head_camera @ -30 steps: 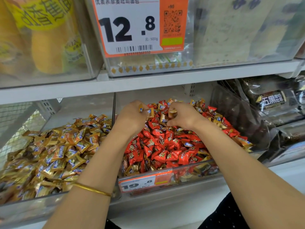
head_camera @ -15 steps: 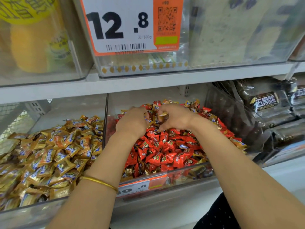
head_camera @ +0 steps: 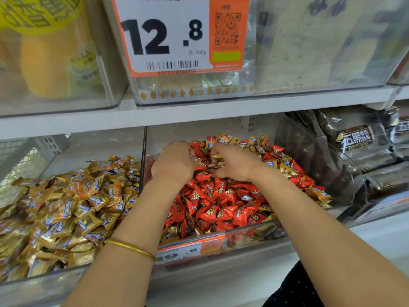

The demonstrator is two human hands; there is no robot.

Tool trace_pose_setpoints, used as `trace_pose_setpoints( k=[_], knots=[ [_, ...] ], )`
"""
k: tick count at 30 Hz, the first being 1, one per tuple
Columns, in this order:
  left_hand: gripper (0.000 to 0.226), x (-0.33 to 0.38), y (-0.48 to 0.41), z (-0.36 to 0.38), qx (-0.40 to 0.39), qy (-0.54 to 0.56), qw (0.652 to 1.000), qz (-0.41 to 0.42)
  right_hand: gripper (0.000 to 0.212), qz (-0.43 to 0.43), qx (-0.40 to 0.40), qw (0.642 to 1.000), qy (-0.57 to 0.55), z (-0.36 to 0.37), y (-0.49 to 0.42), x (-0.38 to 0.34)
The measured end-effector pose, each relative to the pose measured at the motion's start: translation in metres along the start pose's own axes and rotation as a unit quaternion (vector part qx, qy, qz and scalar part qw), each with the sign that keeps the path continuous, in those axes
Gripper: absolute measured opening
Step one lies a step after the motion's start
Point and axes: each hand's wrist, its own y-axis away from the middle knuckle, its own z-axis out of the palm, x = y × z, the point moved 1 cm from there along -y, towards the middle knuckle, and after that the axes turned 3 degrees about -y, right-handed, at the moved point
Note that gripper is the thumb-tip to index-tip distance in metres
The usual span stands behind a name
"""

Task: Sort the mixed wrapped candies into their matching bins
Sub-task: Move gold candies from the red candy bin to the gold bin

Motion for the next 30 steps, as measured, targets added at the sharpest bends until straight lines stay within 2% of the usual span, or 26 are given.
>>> trace_pose_setpoints(
  k=[8, 14, 23, 26, 30],
  knots=[
    [0.012, 0.001, 0.011, -0.012, 0.060, 0.035, 0.997, 0.018, 0.046, 0.007, 0.010, 1.000, -0.026, 0.005, -0.003, 0.000],
    [0.013, 0.002, 0.030, -0.032, 0.083, 0.115, 0.988, 0.063, 0.025, 0.026, 0.062, 0.976, -0.209, -0.019, 0.013, 0.002],
    [0.009, -0.020, 0.063, -0.059, 0.046, 0.290, 0.956, 0.024, 0.042, 0.084, 0.047, 0.925, -0.367, -0.023, 0.052, -0.012],
    [0.008, -0.026, 0.070, -0.065, 0.063, 0.300, 0.951, 0.026, 0.040, 0.082, 0.045, 0.919, -0.383, -0.017, 0.051, -0.026],
    [0.007, -0.031, 0.076, -0.069, 0.075, 0.314, 0.946, 0.028, 0.049, 0.084, 0.039, 0.914, -0.395, -0.010, 0.049, -0.040]
  ],
)
